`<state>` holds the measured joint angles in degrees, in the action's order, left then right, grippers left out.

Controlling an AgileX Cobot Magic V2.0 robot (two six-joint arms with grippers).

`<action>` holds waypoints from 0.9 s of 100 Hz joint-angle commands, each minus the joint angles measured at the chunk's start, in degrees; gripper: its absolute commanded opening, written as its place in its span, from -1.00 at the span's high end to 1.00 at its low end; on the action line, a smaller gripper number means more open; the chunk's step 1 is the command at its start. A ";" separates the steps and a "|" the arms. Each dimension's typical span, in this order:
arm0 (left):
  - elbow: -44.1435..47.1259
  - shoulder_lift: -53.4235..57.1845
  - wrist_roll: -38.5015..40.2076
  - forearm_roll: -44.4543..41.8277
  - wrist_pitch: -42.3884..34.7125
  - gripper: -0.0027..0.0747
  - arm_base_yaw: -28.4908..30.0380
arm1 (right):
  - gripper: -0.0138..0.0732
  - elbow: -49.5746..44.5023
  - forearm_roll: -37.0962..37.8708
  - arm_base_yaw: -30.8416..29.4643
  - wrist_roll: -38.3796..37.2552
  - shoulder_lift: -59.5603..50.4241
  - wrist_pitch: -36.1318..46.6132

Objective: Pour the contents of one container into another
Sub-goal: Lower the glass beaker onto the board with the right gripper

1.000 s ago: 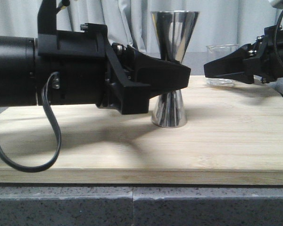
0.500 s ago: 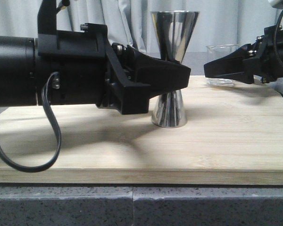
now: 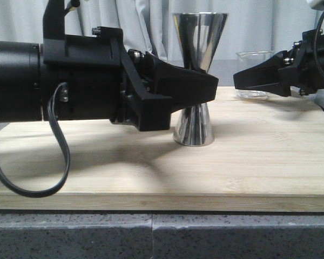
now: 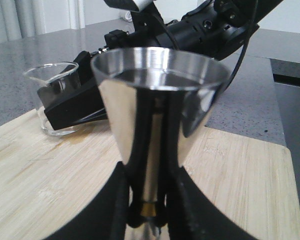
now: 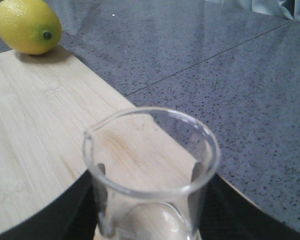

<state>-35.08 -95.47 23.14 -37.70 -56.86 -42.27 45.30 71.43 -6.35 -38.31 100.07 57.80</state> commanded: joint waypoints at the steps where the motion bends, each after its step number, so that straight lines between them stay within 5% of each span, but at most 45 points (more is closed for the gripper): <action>1: -1.49 1.76 0.37 1.69 -4.44 0.98 0.05 | -0.07 1.13 0.01 -0.16 0.47 -1.68 -0.48; 35: -1.49 1.76 0.37 1.82 -4.44 0.98 0.05 | -0.07 1.13 0.01 -0.16 0.47 -1.68 -0.59; 64: -1.49 1.76 0.37 1.82 -4.44 0.98 0.05 | -0.43 1.13 -1.58 -0.16 0.47 -1.68 0.44; 90: -1.49 1.76 0.37 1.82 -4.44 0.98 0.15 | -0.46 1.13 -3.94 -0.16 0.47 -1.68 2.18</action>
<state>-35.08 -95.47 23.14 -37.70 -56.76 -42.27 45.30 70.66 -6.35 -38.31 100.32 55.80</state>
